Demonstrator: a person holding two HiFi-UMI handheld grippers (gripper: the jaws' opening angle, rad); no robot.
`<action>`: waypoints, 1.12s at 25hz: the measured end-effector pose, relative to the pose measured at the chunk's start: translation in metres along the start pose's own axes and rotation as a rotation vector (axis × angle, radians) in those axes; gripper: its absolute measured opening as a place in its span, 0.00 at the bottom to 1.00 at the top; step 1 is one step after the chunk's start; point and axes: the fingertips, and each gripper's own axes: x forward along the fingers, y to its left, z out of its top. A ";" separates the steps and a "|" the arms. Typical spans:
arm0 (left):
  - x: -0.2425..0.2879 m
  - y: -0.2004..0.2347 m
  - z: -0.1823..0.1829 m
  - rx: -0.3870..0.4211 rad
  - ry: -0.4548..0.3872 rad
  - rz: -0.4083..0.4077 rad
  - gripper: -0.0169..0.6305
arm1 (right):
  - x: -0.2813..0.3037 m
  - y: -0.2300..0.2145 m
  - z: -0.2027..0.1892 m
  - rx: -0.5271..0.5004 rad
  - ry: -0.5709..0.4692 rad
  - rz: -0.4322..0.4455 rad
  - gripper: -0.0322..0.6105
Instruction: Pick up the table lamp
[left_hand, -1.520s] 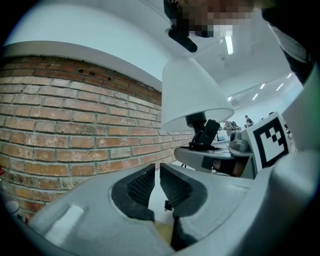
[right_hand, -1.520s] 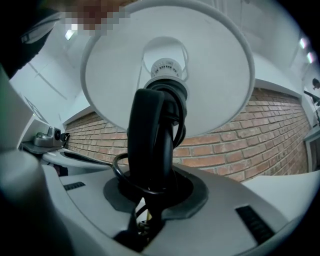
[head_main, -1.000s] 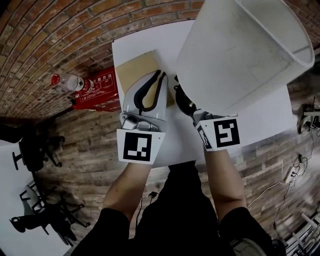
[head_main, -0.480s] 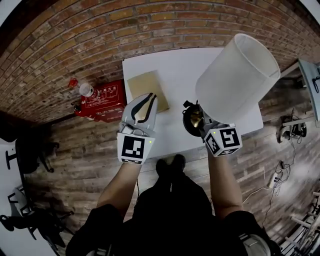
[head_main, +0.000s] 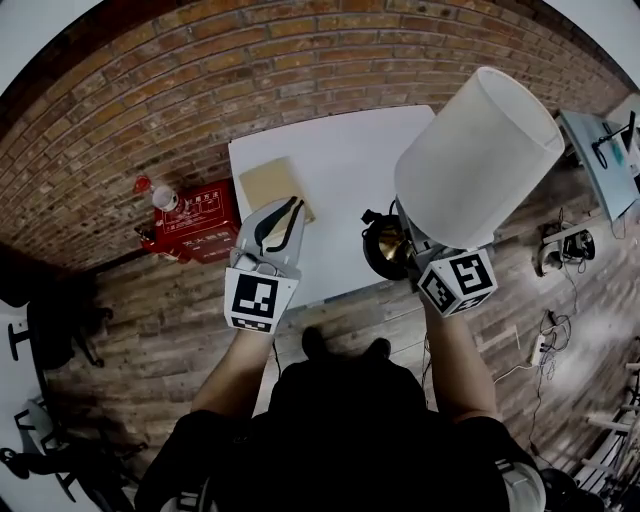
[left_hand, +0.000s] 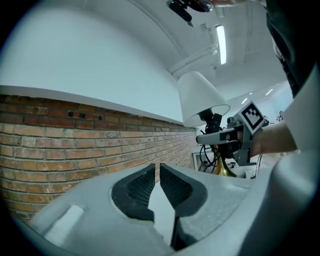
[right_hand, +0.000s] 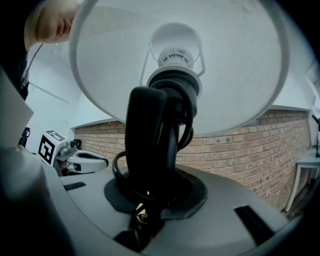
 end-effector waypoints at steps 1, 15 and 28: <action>0.000 -0.007 0.006 0.005 -0.004 -0.010 0.08 | -0.008 0.000 0.004 -0.005 0.008 0.005 0.18; 0.012 -0.122 0.068 0.045 -0.086 -0.135 0.08 | -0.115 0.005 0.005 0.070 0.107 0.097 0.18; 0.025 -0.184 0.077 0.027 -0.071 -0.199 0.08 | -0.164 -0.025 0.000 0.110 0.103 0.075 0.18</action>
